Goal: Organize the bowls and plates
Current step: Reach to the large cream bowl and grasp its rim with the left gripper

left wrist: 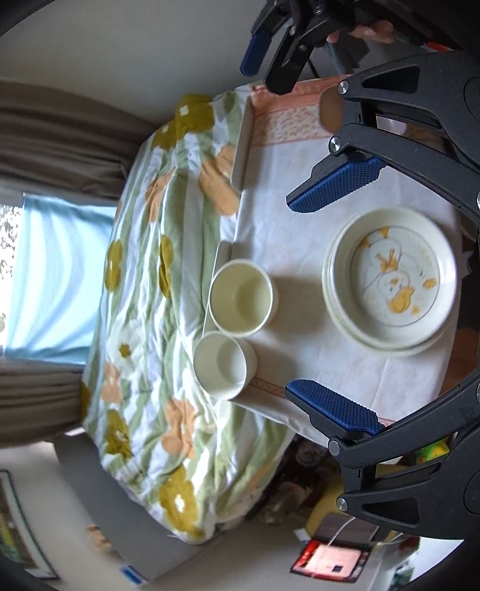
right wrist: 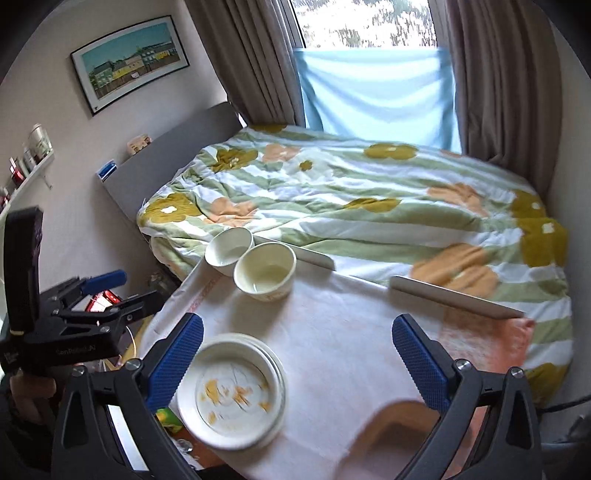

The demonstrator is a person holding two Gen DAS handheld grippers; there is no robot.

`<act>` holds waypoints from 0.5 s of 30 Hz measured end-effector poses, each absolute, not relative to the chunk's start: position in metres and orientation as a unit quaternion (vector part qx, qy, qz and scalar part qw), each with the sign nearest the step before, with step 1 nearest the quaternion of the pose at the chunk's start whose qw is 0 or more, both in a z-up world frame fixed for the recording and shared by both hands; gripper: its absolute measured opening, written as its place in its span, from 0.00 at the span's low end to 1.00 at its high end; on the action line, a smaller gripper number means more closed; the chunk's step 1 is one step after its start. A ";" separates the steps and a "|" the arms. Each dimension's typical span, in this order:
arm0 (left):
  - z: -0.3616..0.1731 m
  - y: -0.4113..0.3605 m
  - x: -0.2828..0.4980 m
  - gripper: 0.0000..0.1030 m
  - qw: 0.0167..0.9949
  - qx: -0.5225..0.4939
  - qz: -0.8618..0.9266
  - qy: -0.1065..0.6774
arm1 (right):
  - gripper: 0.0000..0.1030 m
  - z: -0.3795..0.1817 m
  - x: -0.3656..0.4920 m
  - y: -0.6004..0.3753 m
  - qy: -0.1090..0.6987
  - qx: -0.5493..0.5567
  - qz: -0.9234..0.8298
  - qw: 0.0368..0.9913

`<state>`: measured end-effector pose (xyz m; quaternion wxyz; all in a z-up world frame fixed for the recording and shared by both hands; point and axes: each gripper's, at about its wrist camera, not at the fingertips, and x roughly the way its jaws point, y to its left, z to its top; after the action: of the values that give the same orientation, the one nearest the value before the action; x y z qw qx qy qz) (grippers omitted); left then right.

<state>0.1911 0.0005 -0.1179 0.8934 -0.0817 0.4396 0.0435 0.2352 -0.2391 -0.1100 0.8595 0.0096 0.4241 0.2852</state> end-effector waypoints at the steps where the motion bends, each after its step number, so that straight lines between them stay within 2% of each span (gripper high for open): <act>1: -0.125 0.017 0.201 0.89 0.889 -0.098 0.042 0.445 | 0.99 -0.116 0.249 -0.227 0.433 0.018 0.285 0.855; 8: -0.189 0.081 0.265 0.88 0.855 -0.164 0.033 0.490 | 0.97 -0.174 0.319 -0.155 0.493 0.038 0.273 0.825; 10: -0.209 0.086 0.283 0.86 0.845 -0.171 0.029 0.505 | 0.90 -0.193 0.339 -0.142 0.513 0.045 0.269 0.814; 13: -0.238 0.093 0.303 0.69 0.828 -0.199 0.031 0.523 | 0.77 -0.222 0.361 -0.131 0.542 0.051 0.266 0.795; 15: -0.257 0.097 0.317 0.68 0.818 -0.221 0.029 0.530 | 0.68 -0.238 0.371 -0.125 0.558 0.055 0.268 0.784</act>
<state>0.3166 0.0967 -0.2574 0.8182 -0.2214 0.5298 0.0286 0.3712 -0.1252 -0.2384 0.7837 0.0549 0.5577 0.2680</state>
